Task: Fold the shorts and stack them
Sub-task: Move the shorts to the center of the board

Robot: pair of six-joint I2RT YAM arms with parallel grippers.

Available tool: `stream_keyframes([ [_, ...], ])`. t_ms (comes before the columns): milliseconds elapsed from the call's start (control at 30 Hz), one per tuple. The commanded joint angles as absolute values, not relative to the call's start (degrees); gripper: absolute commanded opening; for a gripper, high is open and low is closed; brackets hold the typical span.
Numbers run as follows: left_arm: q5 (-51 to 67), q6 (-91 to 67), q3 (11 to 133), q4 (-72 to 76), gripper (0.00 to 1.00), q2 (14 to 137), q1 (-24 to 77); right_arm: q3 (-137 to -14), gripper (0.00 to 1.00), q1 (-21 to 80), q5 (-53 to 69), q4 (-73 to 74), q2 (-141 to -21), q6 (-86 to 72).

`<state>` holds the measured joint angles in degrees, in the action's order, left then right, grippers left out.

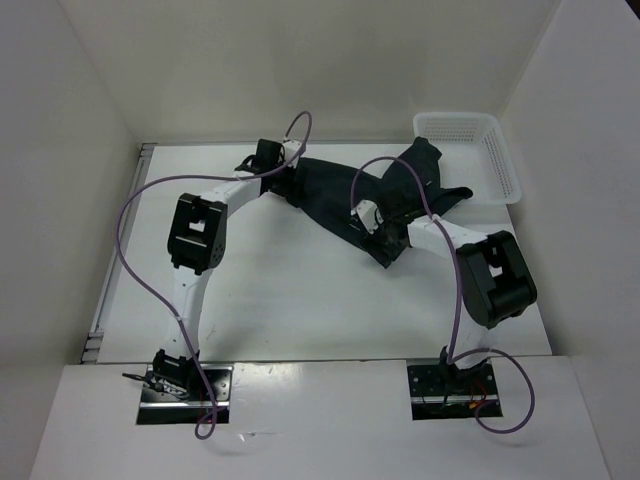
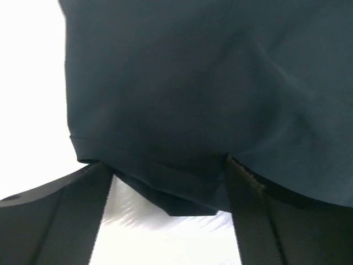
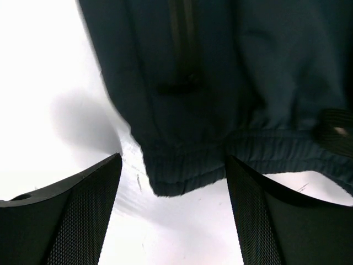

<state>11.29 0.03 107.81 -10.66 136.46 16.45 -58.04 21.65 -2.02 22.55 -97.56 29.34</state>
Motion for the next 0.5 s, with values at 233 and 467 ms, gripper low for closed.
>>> stream_keyframes([
  [233, 13.6, 0.0, 108.0, -12.7, 0.07, 136.7, 15.5, -56.0, 0.25, 22.0, -1.1, 22.9, -100.6, 35.2],
  [467, 16.9, 0.0, 109.2, -15.4, 0.00, 129.5, 15.5, -58.8, 0.00, 20.9, -9.1, 20.1, -95.4, 34.5],
])
